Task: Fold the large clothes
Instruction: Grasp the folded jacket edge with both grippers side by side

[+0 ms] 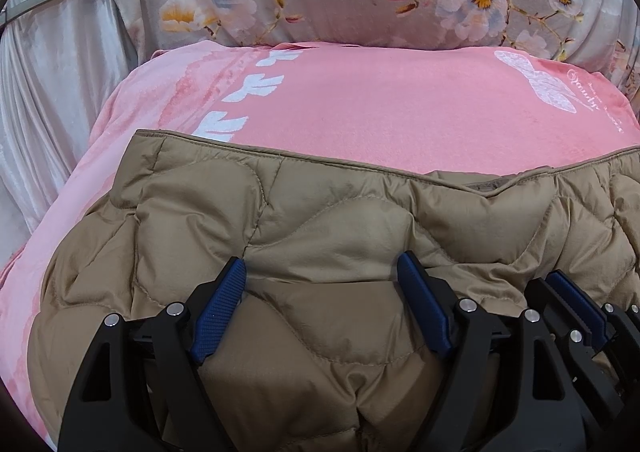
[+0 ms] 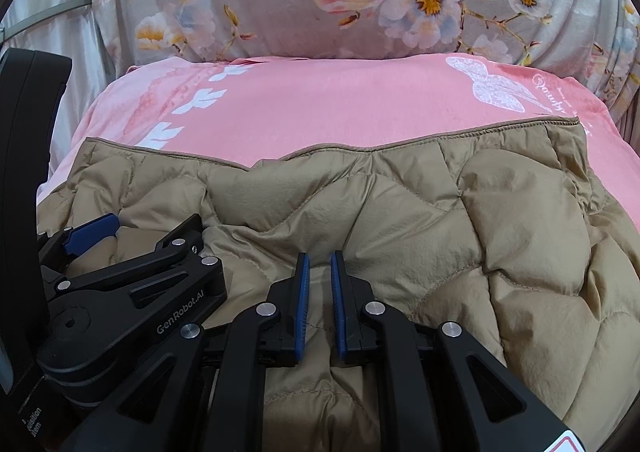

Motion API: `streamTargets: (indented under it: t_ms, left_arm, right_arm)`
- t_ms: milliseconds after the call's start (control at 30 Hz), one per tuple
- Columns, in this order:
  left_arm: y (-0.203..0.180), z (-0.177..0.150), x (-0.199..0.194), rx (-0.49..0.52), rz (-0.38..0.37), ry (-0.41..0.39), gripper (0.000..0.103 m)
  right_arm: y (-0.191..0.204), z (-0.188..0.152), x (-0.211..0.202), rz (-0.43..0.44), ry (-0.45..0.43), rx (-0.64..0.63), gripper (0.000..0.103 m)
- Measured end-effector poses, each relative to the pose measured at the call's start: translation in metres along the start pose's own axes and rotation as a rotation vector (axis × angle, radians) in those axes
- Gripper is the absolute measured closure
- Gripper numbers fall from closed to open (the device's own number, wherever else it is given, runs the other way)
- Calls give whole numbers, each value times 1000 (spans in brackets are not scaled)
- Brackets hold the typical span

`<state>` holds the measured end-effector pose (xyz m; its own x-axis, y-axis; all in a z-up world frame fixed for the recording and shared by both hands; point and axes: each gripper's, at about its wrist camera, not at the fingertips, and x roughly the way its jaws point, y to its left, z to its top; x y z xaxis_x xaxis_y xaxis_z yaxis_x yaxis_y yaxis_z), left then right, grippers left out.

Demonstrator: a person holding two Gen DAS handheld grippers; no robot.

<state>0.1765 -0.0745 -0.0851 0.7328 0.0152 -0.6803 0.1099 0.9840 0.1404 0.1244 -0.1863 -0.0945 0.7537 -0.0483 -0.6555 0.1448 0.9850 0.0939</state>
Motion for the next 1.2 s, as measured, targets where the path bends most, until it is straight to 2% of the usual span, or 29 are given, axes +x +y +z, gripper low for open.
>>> streamTargets:
  t_ms: [300, 367, 467, 533, 667, 767, 867, 1033, 1200]
  left_arm:
    - [0, 0, 0, -2, -2, 1, 26]
    - [5, 2, 0, -18, -33, 10, 25]
    - [21, 10, -2, -66, -121, 57, 25]
    - [36, 21, -8, -100, -139, 74, 25]
    - [60, 57, -18, -113, -83, 22, 24]
    - [57, 74, 4, -72, -52, 50, 22]
    - [51, 69, 32, -59, -34, 103, 22]
    - [43, 59, 48, -47, 11, 85, 16]
    - [42, 55, 57, -62, 4, 88, 12]
  right_arm:
    - [0, 0, 1, 0, 3, 0, 93]
    - [-2, 1, 1, 14, 9, 5, 93]
    - [-8, 5, 0, 45, 38, 23, 93]
    - [-11, 13, -9, 60, 30, 30, 93]
    - [-7, 42, -19, 135, 10, 66, 93]
    - [9, 58, 1, 158, 68, 29, 93]
    - [15, 62, 28, 134, 118, 8, 93]
    - [1, 60, 48, 151, 138, 76, 98]
    - [-7, 51, 56, 177, 146, 106, 99]
